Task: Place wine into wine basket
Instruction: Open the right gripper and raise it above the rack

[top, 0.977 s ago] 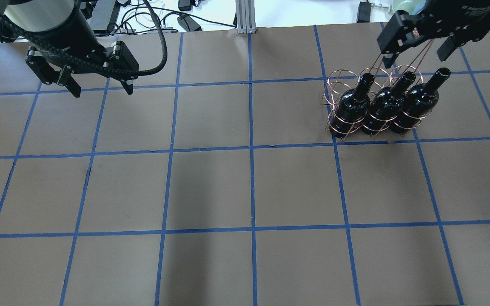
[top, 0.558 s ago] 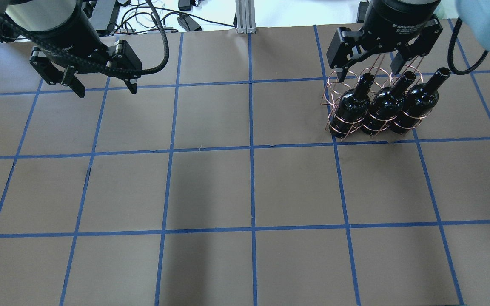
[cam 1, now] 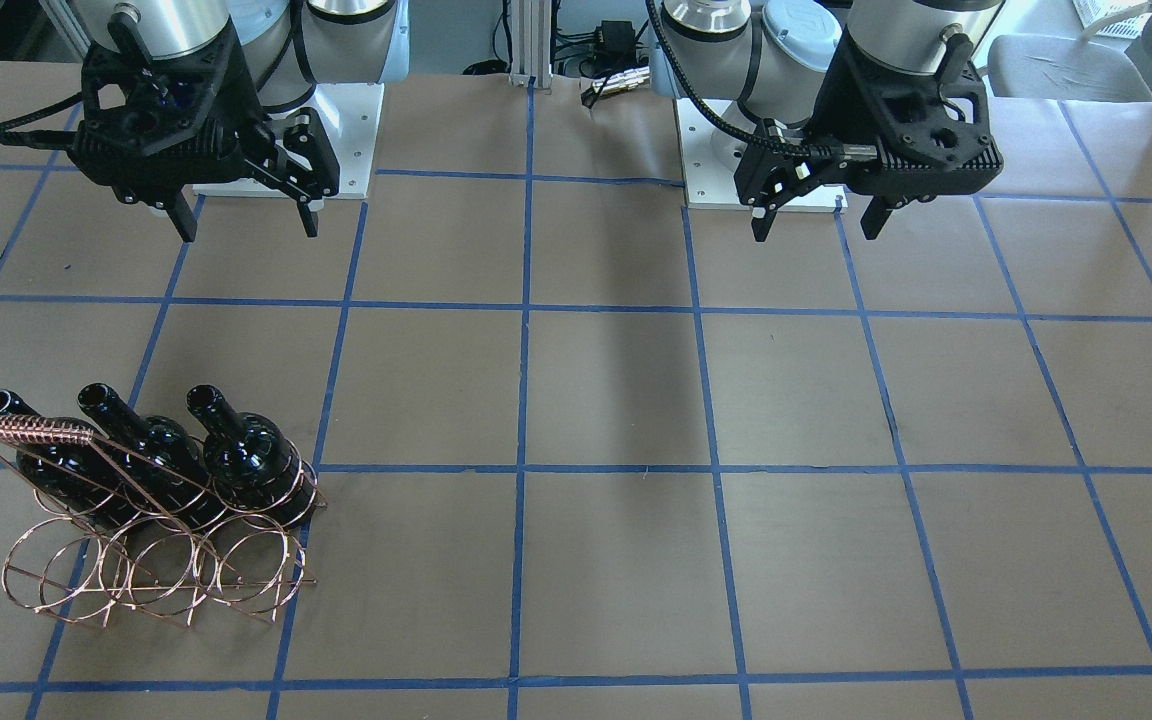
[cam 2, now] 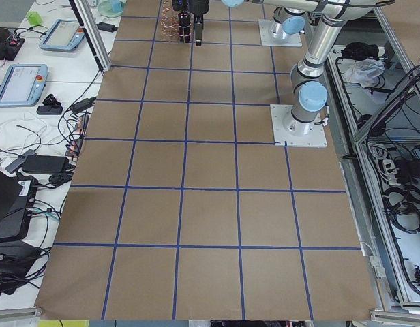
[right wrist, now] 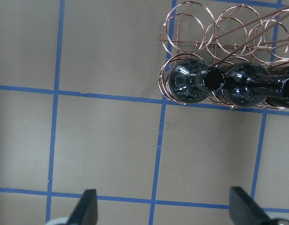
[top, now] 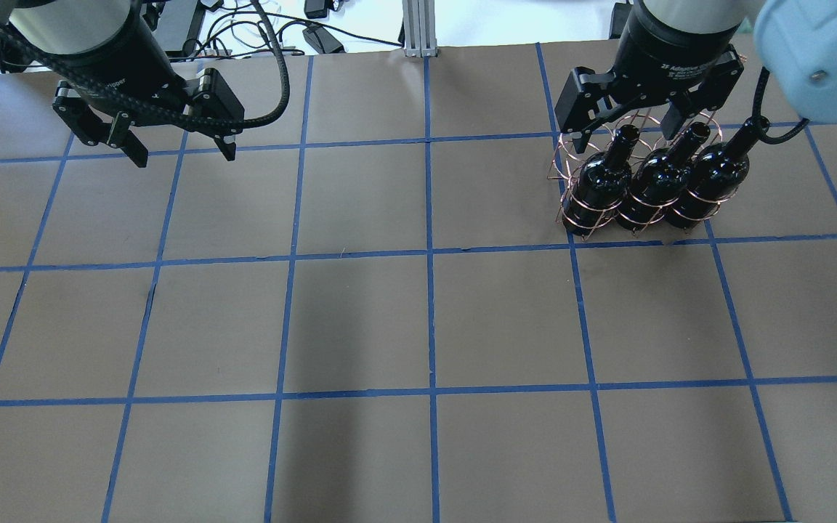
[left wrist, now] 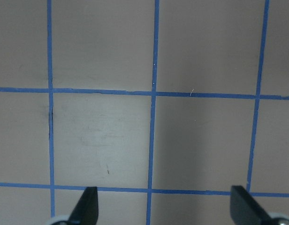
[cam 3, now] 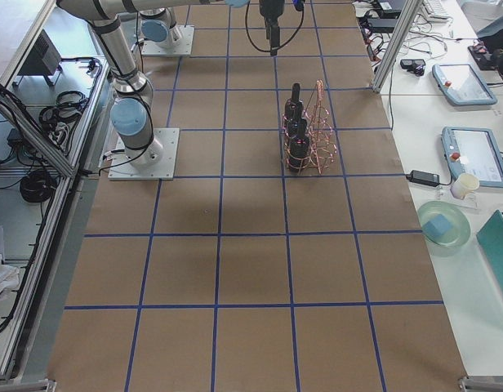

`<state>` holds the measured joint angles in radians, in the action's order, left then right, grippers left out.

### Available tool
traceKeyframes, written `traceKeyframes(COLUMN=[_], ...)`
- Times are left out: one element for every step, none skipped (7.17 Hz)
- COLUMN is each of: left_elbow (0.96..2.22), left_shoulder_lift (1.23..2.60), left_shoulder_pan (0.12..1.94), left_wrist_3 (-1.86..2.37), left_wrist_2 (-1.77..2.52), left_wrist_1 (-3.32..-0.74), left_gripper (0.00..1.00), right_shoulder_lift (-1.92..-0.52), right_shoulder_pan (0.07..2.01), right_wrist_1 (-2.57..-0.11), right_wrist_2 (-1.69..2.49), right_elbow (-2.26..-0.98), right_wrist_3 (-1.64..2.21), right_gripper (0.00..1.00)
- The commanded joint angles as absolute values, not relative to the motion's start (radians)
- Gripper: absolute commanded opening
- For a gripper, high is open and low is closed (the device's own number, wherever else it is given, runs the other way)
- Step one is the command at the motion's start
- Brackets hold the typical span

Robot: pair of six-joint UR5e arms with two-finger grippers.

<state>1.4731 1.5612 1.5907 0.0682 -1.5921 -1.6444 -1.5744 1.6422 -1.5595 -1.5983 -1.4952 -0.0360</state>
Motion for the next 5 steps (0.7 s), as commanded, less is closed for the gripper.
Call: traceKeyframes(left_elbow=[1.473,1.473,1.473,1.473,1.473], left_shoulder_lift=[1.56,1.559,1.557,1.557,1.555], left_shoulder_pan=[1.591,1.591,1.591,1.591,1.591], left_wrist_3=[0.068,0.067,0.067,0.067,0.067], left_wrist_2=[-1.595,-1.595,-1.597,-1.597,-1.6], left_wrist_1=[-1.646,-1.651,-1.652,-1.652,-1.654], left_gripper=[1.0,1.0,1.0,1.0,1.0], right_shoulder_lift=[-1.577,-1.578,-1.578,-1.578,-1.578], right_shoulder_pan=[1.634,1.629,1.629,1.629,1.629], right_wrist_1=[-1.563,-1.562,-1.563,-1.563,-1.563], right_wrist_2=[-1.6,-1.598,-1.597,-1.597,-1.597], right_elbow=[-1.497,-1.497,-1.497,-1.497,-1.497], right_wrist_3=[-0.043,-0.043,-0.043,-0.044,-0.044], right_gripper=[1.0,1.0,1.0,1.0,1.0])
